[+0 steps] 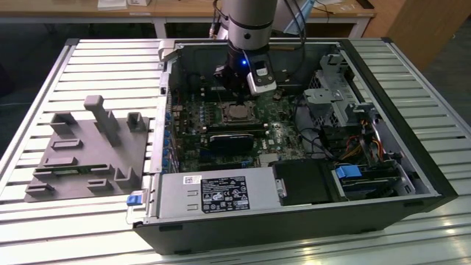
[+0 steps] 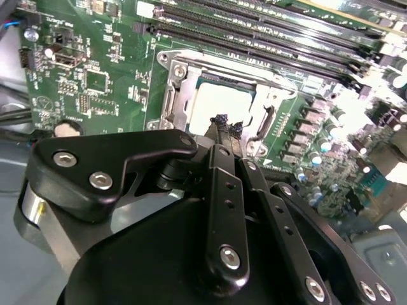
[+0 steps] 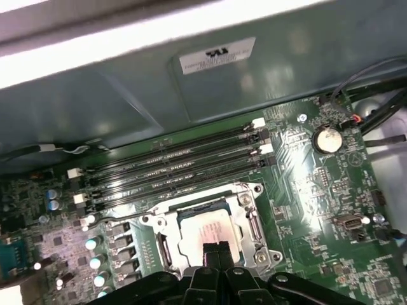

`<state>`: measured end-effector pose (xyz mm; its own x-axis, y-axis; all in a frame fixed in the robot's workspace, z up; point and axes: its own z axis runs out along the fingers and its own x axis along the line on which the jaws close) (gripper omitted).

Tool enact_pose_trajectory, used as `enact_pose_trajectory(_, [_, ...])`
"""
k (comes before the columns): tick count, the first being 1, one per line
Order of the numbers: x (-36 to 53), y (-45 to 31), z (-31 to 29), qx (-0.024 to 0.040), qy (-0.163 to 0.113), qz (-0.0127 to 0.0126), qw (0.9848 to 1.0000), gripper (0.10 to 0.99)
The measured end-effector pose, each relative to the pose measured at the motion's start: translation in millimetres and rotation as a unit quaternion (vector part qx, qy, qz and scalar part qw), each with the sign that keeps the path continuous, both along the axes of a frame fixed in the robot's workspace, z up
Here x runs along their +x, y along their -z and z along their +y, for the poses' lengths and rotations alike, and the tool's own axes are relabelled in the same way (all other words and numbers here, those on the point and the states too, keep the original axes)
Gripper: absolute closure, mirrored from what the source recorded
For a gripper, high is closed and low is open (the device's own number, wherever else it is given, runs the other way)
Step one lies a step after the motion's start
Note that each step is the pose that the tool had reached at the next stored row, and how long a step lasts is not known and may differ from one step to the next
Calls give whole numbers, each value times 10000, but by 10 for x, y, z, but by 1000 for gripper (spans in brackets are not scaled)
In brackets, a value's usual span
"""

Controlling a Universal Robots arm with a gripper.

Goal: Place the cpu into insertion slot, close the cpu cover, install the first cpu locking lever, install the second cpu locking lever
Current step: 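Install the first cpu locking lever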

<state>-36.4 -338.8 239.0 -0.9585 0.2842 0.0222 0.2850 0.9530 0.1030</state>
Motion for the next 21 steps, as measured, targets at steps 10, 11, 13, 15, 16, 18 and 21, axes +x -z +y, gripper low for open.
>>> enact_pose_trajectory(10, [0, -65, 0, -1, 0, 0, 10000, 980])
enact_pose_trajectory(11, [-5, -65, 0, -1, 0, -1, 10000, 980])
enact_pose_trajectory(13, [-30, -65, 0, -1, 0, -2, 10000, 980])
enact_pose_trajectory(15, [-78, -65, 0, -1, -1, -5, 10000, 980])
enact_pose_trajectory(16, [-107, -65, 0, 0, 0, -7, 10000, 980])
enact_pose_trajectory(18, [-176, -65, 0, 0, -1, -13, 10000, 980])
enact_pose_trajectory(21, [-283, -64, 0, 0, -1, -21, 10000, 980])
